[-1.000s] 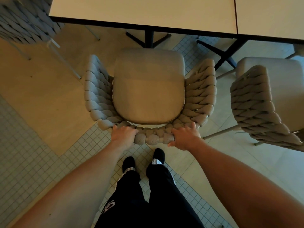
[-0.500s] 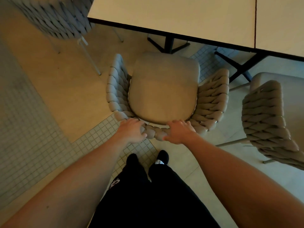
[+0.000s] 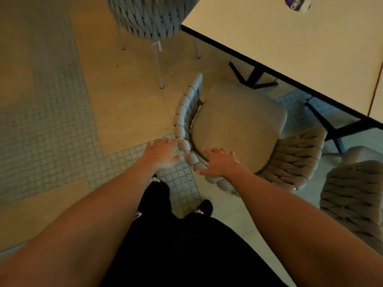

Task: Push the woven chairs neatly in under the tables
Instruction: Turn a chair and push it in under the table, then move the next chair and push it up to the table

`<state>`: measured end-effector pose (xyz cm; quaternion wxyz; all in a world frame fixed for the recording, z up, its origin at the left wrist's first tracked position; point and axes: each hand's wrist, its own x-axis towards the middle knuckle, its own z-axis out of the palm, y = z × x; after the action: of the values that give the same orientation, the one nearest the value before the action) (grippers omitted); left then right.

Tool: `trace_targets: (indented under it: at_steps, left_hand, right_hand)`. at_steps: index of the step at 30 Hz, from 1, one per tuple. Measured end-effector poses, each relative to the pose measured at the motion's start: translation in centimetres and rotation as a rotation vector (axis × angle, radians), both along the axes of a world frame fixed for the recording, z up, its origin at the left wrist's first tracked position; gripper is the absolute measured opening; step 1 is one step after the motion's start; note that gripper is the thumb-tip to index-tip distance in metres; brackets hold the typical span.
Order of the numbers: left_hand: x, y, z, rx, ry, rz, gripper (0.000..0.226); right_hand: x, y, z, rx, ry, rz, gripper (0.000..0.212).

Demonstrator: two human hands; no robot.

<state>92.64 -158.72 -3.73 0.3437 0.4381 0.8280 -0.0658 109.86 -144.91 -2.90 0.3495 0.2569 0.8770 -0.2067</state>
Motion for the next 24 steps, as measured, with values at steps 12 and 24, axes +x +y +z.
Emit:
trace_targets:
  at_steps: [12, 24]
  left_hand:
    - [-17.7, -4.2, -0.7, -0.074, -0.062, 0.138, 0.078]
    - [-32.4, -5.0, 0.5, -0.131, -0.043, 0.143, 0.075]
  right_hand:
    - [-18.7, -2.2, -0.6, -0.026, -0.005, 0.071, 0.087]
    - [-34.3, -2.5, 0.6, -0.002, -0.001, 0.062, 0.086]
